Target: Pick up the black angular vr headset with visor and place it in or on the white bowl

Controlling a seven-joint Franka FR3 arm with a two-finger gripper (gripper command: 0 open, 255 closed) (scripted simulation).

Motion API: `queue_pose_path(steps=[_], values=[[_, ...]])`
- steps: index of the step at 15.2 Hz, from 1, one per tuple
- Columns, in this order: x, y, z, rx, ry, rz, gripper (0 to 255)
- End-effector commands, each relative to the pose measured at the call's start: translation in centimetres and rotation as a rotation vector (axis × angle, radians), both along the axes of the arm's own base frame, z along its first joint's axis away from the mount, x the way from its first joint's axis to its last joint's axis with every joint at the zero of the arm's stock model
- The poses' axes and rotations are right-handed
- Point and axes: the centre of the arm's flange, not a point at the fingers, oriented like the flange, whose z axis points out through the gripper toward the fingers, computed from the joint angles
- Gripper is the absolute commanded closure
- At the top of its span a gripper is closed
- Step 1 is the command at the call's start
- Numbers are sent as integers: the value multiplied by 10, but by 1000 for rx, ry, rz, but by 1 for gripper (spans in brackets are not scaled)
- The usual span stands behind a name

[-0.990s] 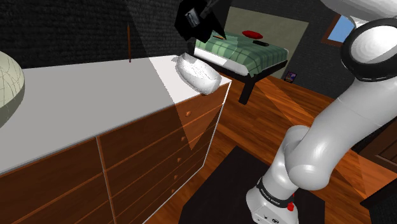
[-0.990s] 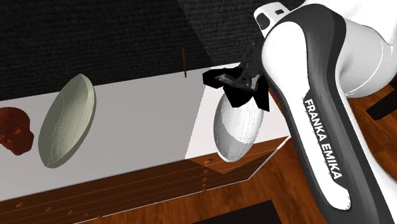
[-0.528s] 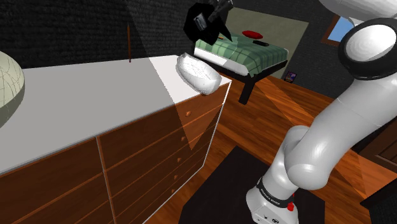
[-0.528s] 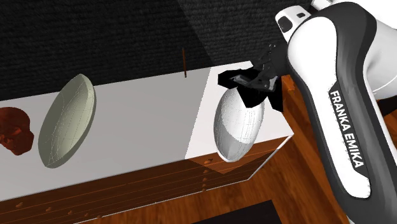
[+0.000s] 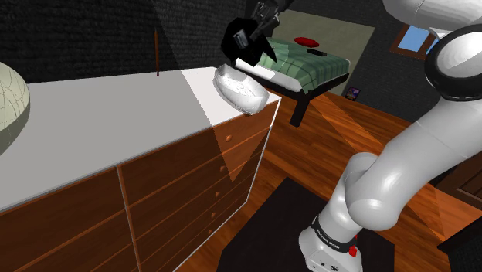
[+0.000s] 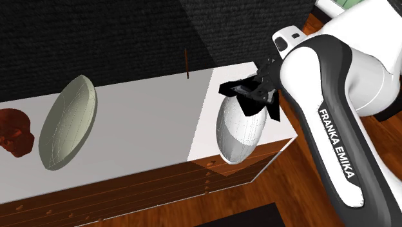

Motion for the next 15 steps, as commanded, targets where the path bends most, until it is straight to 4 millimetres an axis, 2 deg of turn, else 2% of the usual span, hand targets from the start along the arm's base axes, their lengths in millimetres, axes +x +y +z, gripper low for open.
queue_pose_path(steps=[1, 10, 15], values=[[0, 0, -10, 0, -2, 0, 255], [0, 0, -56, 0, -2, 0, 255], [0, 0, -56, 0, -2, 0, 255]])
